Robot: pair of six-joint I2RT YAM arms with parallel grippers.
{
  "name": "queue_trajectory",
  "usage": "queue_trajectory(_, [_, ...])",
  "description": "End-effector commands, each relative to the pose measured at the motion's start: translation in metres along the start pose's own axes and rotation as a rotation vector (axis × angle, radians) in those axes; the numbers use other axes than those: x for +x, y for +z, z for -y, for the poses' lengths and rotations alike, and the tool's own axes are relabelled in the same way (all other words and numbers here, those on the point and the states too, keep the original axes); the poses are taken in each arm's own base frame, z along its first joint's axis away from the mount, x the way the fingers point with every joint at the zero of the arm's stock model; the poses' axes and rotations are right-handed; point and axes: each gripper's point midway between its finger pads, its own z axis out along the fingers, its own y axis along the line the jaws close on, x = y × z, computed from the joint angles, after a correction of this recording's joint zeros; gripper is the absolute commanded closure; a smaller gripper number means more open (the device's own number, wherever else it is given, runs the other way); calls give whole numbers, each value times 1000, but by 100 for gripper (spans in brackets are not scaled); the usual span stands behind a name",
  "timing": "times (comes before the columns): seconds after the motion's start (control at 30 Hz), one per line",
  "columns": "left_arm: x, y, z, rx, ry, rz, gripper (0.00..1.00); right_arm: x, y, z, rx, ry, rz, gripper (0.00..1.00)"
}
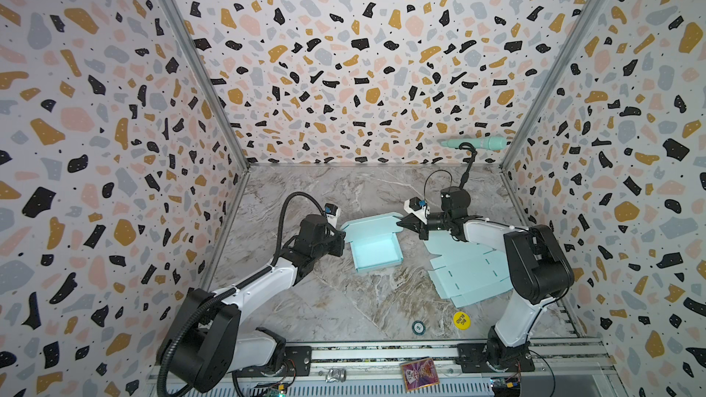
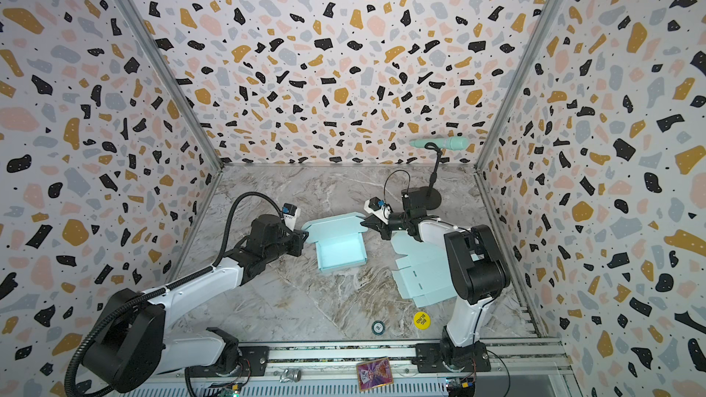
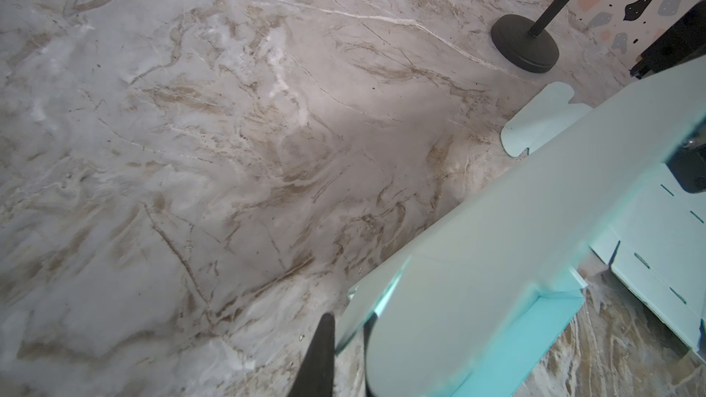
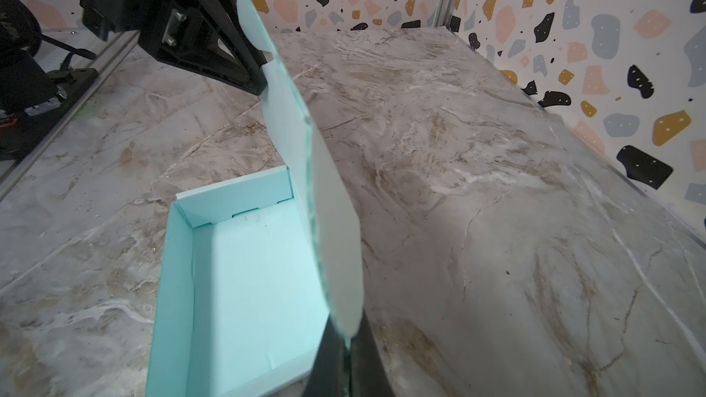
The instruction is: Fold the paper box
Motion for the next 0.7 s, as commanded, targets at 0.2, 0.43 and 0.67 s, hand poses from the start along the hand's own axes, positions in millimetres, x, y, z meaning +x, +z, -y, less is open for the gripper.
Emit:
queue_trajectory(0.2, [-7,1,7,4,12,36,95,-12,8,2,9,-3,-5,100])
queue_trajectory(0.43, [-16,-1,13,2,4,73,97,-17,20,2,110,31,-22,100])
queue_trajectory(0.67, [-21,-1,9,-31,-18,109,100,-18,49,-10,212,81,-88,100])
